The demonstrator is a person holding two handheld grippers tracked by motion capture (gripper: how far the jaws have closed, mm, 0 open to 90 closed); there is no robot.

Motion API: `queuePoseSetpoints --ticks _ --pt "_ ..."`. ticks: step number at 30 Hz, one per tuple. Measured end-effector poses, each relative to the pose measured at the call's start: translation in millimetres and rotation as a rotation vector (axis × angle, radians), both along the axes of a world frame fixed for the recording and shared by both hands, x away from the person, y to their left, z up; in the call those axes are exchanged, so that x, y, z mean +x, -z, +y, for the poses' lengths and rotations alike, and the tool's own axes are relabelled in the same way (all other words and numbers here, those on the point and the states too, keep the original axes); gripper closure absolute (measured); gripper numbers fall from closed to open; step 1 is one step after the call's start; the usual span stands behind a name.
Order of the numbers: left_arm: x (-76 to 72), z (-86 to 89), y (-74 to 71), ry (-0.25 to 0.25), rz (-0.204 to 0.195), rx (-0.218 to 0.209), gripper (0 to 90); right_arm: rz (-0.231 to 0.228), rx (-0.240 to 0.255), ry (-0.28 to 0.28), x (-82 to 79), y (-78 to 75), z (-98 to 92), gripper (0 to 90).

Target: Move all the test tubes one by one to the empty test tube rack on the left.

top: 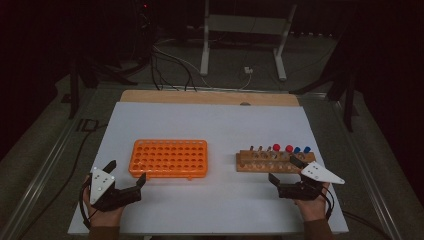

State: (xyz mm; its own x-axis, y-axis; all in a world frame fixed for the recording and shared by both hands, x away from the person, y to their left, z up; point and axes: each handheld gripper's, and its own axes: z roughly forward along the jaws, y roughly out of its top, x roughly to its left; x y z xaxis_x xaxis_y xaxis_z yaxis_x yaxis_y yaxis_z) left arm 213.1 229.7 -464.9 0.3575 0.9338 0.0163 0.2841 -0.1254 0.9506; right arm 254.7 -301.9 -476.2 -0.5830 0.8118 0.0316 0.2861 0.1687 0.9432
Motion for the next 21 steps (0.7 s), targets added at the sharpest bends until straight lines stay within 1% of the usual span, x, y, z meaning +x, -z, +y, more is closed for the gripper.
queuePoseSetpoints --ticks 6,9,14,15,16,17,18,19,21 --pt "-1.2 -0.5 -0.2 -0.001 -0.003 -0.001 0.5 0.002 0.007 0.002 -2.8 -2.2 0.1 0.0" --pt "-0.9 0.0 0.1 -0.009 -0.002 -0.011 0.5 0.005 0.006 0.001 -3.2 -3.7 0.0 0.0" --pt "-0.7 2.5 1.2 -0.024 0.002 -0.023 0.5 0.0 0.011 0.007 -3.2 -15.5 -3.2 0.0" --pt "-0.8 2.8 1.4 -0.027 0.002 -0.024 0.5 0.0 0.011 0.007 -3.2 -15.5 -3.2 0.0" --pt "-0.9 3.1 1.4 -0.03 0.001 -0.026 0.5 -0.003 0.013 0.011 -2.2 -20.1 -5.1 0.9" --pt "-1.1 3.6 1.3 -0.032 0.0 -0.03 0.5 -0.003 0.013 0.011 -2.2 -20.1 -5.1 0.9" --pt "-1.2 4.0 1.3 -0.035 0.0 -0.03 0.5 -0.003 0.005 0.018 -1.3 -23.9 -7.2 1.5" --pt "-1.1 4.1 1.4 -0.038 0.001 -0.032 0.5 -0.017 -0.001 0.04 -0.4 -30.4 -12.1 5.4" --pt "-0.7 4.1 1.8 -0.039 0.003 -0.035 0.5 -0.021 -0.007 0.055 1.5 -36.1 -17.3 6.5"
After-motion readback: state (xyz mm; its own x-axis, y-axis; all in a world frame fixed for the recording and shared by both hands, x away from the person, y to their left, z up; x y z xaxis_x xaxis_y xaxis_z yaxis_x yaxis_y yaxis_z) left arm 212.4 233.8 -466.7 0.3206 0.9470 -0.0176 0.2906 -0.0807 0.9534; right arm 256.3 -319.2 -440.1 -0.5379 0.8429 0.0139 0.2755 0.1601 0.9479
